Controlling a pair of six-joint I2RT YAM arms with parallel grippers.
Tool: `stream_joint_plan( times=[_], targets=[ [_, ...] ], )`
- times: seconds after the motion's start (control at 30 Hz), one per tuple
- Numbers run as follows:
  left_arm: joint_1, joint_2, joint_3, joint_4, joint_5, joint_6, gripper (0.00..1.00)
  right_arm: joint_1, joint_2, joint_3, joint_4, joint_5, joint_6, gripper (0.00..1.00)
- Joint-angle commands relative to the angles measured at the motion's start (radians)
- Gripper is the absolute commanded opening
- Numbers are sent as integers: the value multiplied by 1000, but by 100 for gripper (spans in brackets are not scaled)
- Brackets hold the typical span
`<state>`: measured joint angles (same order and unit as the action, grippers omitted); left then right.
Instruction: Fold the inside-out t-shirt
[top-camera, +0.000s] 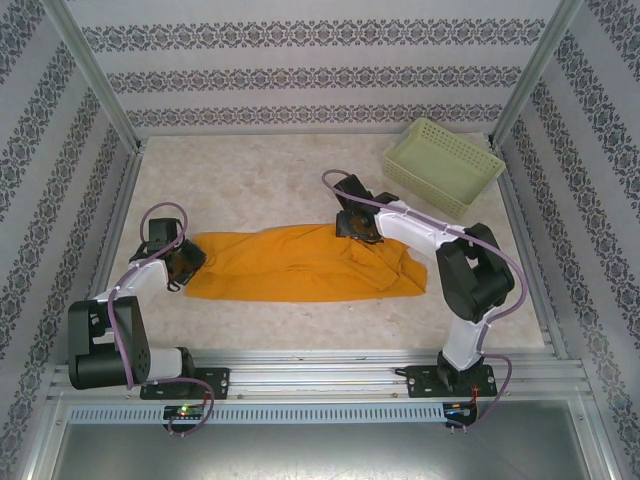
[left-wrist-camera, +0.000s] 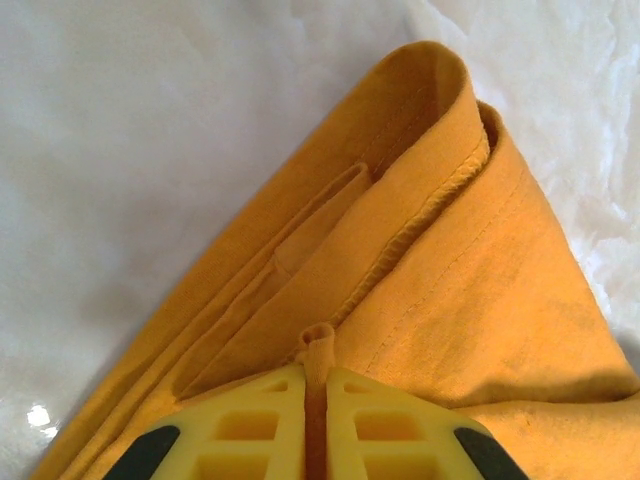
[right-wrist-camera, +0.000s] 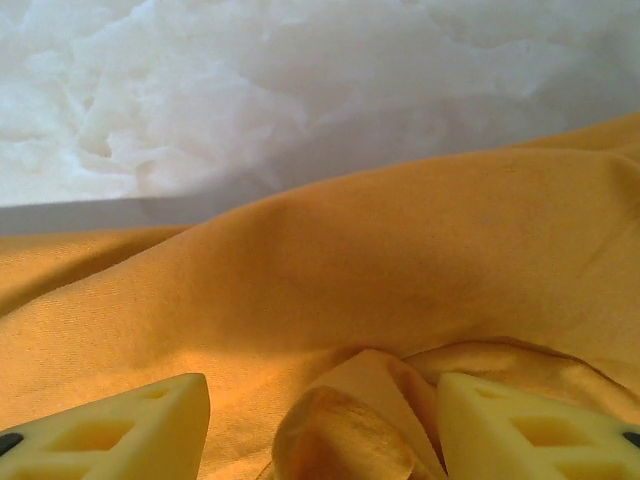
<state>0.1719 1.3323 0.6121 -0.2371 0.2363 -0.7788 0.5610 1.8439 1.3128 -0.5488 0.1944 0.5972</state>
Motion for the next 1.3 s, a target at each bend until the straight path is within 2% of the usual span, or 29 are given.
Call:
stream_joint_plan(
  times=[0.0,0.07,0.17,0.27,0.33,0.5,0.63,0.8,0.93,1.27],
  targets=[
    [11,16,28,32,16,13,8,7,52,57,-90,42,-1,61],
    [11,16,29,29,18,12,5,6,67,68,-106,41,-2,57],
    [11,17,32,28,17,12,1,10,57,60,-105,38,-5,42],
    [11,22,43,26,21,10,0,4,33,66,-123,79,-13,13],
    [11,20,58,15,27,8,0,-8,-16,58,-135,127,-19,1],
    [11,7,141,-15,13,3,0,-90,-184,44,-80,148,-85,0],
    [11,33,259,-39,-43,-12,0,-167,-183,207,-74,98,-163,0],
    [11,143,431,-60,-108,-11,0,-220,-57,437,-59,27,-220,0],
    [11,283,582,-89,-146,17,0,-243,72,598,-56,34,-276,0],
    [9,591,864,-202,-86,114,0,-262,332,871,-100,-6,-356,0]
  ],
)
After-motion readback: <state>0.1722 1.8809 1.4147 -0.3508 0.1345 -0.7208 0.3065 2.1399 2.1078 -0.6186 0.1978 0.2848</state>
